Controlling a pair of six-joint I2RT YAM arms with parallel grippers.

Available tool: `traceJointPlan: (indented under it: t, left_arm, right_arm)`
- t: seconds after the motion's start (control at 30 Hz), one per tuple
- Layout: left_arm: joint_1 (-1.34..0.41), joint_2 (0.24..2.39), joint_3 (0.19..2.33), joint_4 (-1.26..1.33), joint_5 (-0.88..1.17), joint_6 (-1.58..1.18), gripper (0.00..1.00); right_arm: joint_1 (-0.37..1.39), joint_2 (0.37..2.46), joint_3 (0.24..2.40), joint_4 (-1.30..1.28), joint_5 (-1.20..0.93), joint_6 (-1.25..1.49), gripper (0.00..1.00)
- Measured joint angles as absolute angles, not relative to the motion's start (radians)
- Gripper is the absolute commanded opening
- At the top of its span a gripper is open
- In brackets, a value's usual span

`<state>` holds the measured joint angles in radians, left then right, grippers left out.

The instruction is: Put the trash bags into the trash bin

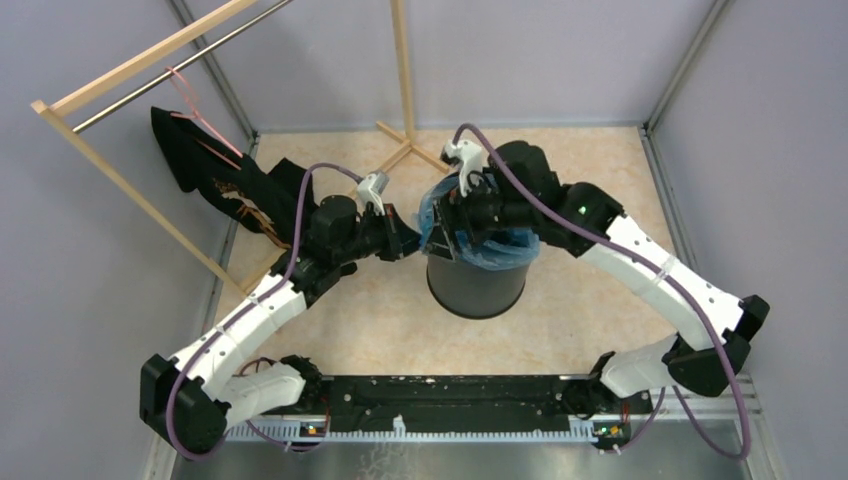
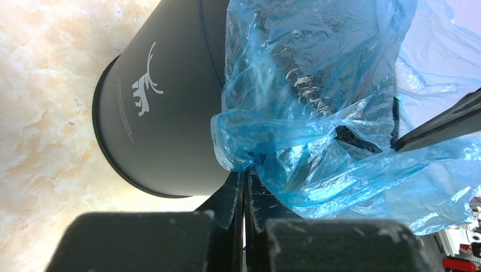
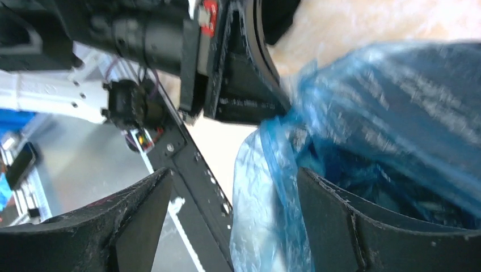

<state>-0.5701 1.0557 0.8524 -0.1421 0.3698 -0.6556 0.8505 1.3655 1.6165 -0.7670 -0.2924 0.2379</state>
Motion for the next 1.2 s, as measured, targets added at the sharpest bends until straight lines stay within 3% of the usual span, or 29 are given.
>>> traceJointPlan:
  t: [0.07,0.23,0.3,0.4,0.53,0.87,0.93,1.07,1.2]
  left_arm:
    - [-0.570,1.056,0.854,-0.142,0.370,-0.656,0.00]
    - [-0.570,1.056,0.854,-0.142,0.371,-0.655,0.00]
    - [-0.570,1.056,0.854,-0.142,0.373,-0.655,0.00]
    - [-0.570,1.056,0.855,-0.142,0.374,-0.655,0.00]
    - [-0.570,1.055,0.855,-0.142,0.373,-0.648,0.17]
    - [-0.570,1.018,0.911,-0.175,0.347,-0.604,0.34]
    - [-0.570,1.011,0.919,-0.181,0.342,-0.598,0.40]
    - [-0.570,1.007,0.950,-0.216,0.329,-0.575,0.73]
    - [-0.570,0.941,0.965,-0.255,0.310,-0.548,0.95]
  right_arm:
    - [0.885,1.365,1.596,-0.789,-0.262,0.242,0.76]
    - [0.886,1.286,1.526,-0.809,-0.233,0.280,0.46]
    - [0.886,1.243,1.510,-0.808,-0.243,0.300,0.40]
    - [0.886,1.192,1.490,-0.797,-0.266,0.330,0.37]
    - [0.886,1.138,1.411,-0.759,-0.301,0.380,0.35]
    - [0.889,0.996,1.109,-0.627,-0.340,0.537,0.30]
    - [0.894,0.953,1.060,-0.590,-0.340,0.562,0.27]
    - [0.902,0.835,0.909,-0.463,-0.321,0.598,0.19]
    - [0.902,0.725,0.720,-0.305,-0.282,0.640,0.19]
